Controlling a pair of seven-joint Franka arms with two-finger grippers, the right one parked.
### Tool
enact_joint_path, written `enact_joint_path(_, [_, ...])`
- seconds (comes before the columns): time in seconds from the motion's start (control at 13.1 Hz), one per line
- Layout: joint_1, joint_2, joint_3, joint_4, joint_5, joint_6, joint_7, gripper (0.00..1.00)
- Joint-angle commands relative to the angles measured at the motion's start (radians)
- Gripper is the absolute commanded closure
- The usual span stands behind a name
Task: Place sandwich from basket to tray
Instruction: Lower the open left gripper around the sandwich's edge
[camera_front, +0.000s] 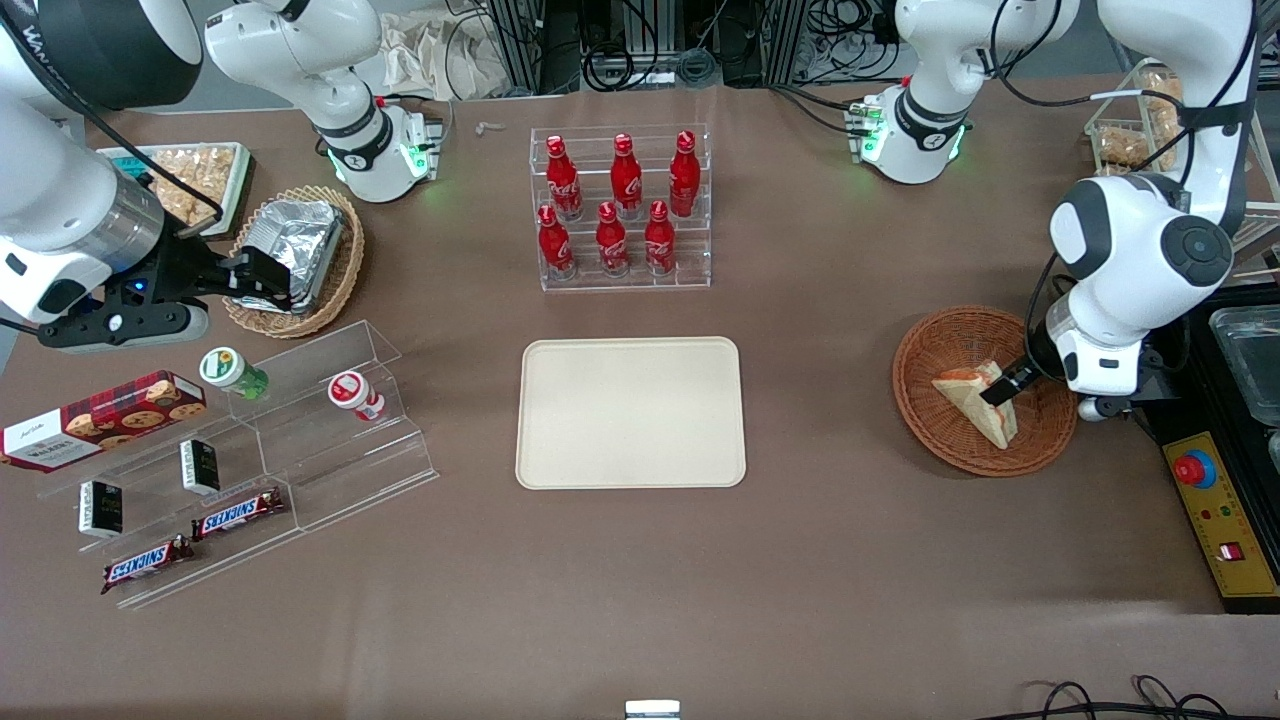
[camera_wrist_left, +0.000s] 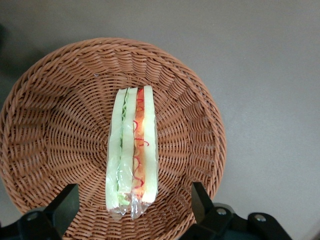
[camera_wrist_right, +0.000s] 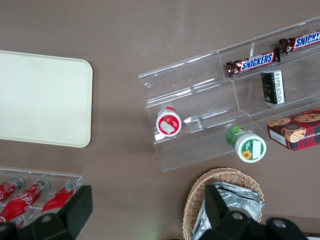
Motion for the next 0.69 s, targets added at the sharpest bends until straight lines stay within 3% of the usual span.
enact_joint_path(0.0, [0.005, 0.007, -0.005, -0.031, -0.017, 0.054, -0.011, 0.0])
enact_joint_path(0.61, [0.002, 0.055, -0.009, -0.057, -0.054, 0.147, -0.016, 0.0])
